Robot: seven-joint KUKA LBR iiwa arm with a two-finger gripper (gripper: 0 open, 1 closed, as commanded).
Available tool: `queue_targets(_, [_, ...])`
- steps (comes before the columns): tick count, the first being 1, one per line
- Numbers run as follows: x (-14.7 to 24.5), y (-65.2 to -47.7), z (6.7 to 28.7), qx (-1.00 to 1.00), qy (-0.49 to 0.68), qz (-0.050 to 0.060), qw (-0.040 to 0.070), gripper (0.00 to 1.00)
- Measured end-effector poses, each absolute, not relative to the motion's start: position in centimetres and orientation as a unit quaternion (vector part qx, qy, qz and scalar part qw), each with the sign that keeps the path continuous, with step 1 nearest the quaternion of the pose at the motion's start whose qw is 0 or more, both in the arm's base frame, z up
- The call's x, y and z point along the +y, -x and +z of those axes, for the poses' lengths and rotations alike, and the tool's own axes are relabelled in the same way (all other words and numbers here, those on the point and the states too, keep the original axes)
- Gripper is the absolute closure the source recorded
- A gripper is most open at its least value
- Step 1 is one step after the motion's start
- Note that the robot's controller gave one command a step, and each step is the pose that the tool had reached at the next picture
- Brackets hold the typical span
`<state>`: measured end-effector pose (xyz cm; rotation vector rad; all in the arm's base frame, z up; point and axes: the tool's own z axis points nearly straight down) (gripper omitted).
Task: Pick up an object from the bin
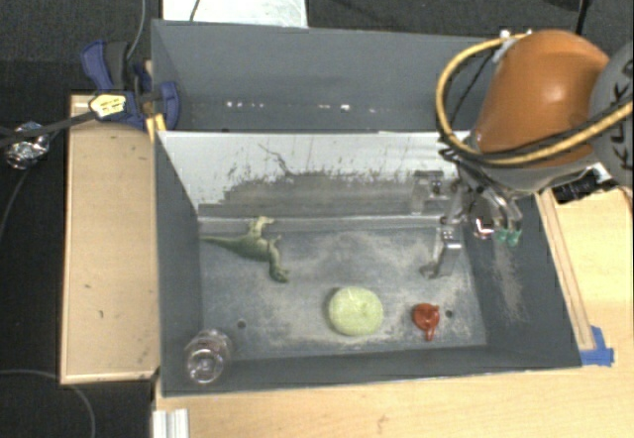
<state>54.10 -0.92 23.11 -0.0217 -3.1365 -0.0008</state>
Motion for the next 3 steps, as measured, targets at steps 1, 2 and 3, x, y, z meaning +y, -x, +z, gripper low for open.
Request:
queue_targets(1, [-0.9,-54.2,23.4,-1.000,0.007,0.000,0.000,0.00])
queue_targets(2, [-1.8,-55.4,24.8,-1.000,0.020,-0.001,0.002,0.00])
queue_targets(3, [0.7,-56.2,23.3,-1.000,0.029,0.001,-0.007,0.00])
